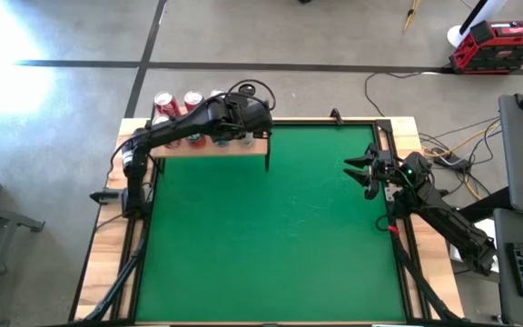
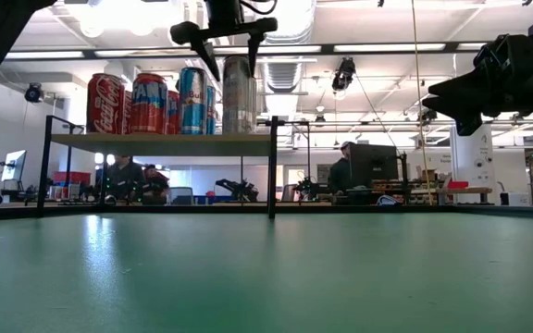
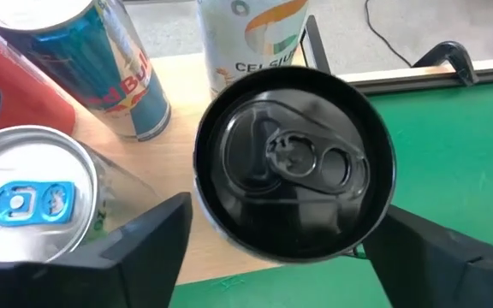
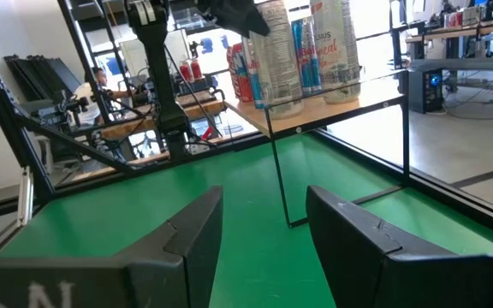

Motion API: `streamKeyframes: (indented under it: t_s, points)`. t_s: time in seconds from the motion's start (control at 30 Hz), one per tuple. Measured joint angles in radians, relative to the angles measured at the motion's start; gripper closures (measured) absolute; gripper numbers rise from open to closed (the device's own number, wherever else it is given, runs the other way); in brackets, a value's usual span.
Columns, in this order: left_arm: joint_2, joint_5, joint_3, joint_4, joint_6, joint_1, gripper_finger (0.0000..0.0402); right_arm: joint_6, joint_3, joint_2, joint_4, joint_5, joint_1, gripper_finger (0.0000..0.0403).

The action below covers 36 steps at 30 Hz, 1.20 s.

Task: Place canned beverage on shelf
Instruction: Put the white soda aligned with the other white soda can can on the shelf, then return to Home Position

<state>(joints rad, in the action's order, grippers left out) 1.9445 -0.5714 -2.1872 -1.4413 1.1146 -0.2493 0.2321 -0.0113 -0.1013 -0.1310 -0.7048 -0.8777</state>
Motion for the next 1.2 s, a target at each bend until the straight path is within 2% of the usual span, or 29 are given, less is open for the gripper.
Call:
streamKeyframes:
  t_s: [0.27,0.4,0.6,0.77,0.97,1.07,1.2]
  points:
    - [0.0,0.014,-0.007,-0.004,-0.015,0.01,0.0024,0.0,0.0,0.0,0.0,0.0,0.0,0.0241]
    - [-0.002,0.038,-0.02,-0.031,-0.083,0.028,0.0004,0.0,0.0,0.0,0.0,0.0,0.0,0.0241]
    - [-0.002,0.055,-0.021,-0.102,-0.207,0.08,0.0008,0.0,0.0,0.0,0.0,0.0,0.0,0.0241]
    - [-0.018,0.059,-0.021,-0.13,-0.187,0.141,0.0009,0.0,0.0,0.0,0.0,0.0,0.0,0.0241]
    - [-0.117,0.06,0.006,-0.13,-0.189,0.202,0.0026,0.0,0.0,0.0,0.0,0.0,0.0,0.0241]
    - [-0.197,0.061,0.086,-0.127,-0.19,0.216,0.0047,0.0,0.0,0.0,0.0,0.0,0.0,0.0241]
    - [-0.37,0.068,0.302,-0.13,-0.167,0.216,0.0082,0.0,0.0,0.0,0.0,0.0,0.0,0.0241]
